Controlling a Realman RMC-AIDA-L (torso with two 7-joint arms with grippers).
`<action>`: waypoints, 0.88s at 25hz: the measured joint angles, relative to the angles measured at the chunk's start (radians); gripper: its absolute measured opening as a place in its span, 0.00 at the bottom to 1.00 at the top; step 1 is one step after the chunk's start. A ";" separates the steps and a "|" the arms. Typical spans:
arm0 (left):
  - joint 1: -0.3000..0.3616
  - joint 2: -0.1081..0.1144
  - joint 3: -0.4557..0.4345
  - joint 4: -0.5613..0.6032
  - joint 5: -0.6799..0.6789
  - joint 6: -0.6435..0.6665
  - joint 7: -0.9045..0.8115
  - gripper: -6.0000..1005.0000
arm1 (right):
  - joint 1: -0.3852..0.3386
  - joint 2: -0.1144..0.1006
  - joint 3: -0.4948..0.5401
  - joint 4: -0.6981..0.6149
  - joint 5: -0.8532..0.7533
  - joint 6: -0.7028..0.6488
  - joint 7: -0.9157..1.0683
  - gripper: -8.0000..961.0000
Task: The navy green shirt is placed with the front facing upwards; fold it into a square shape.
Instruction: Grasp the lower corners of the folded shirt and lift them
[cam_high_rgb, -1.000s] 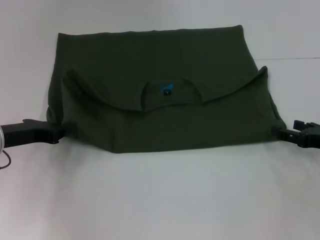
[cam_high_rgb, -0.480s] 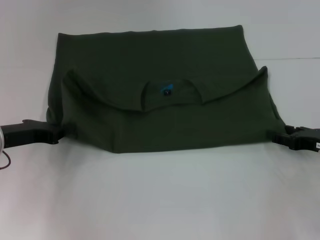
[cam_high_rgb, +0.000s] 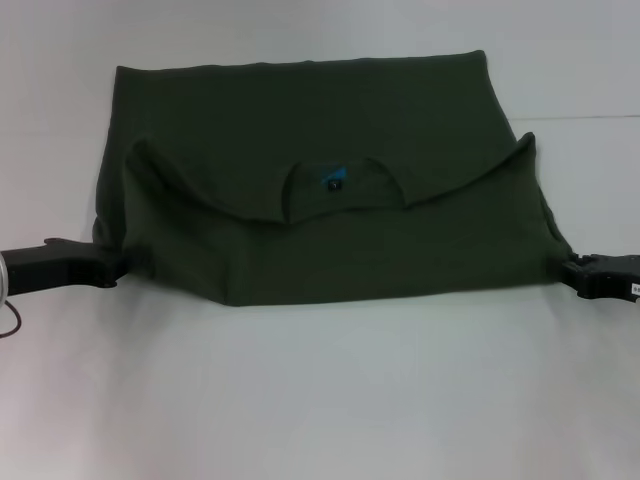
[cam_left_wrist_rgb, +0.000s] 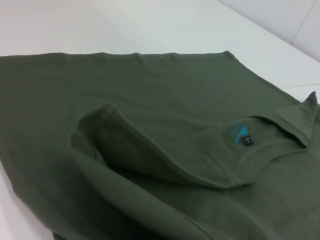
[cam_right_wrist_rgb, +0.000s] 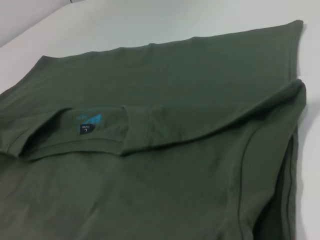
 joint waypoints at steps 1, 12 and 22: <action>0.000 0.000 0.000 0.000 0.000 0.000 0.000 0.05 | 0.000 0.000 0.000 0.000 0.000 0.000 0.000 0.37; 0.014 0.000 -0.021 -0.001 0.000 0.062 0.099 0.05 | -0.027 0.000 0.003 -0.023 0.004 -0.036 -0.045 0.05; 0.082 0.007 -0.145 0.008 0.004 0.288 0.337 0.05 | -0.180 0.008 0.016 -0.054 0.110 -0.251 -0.307 0.05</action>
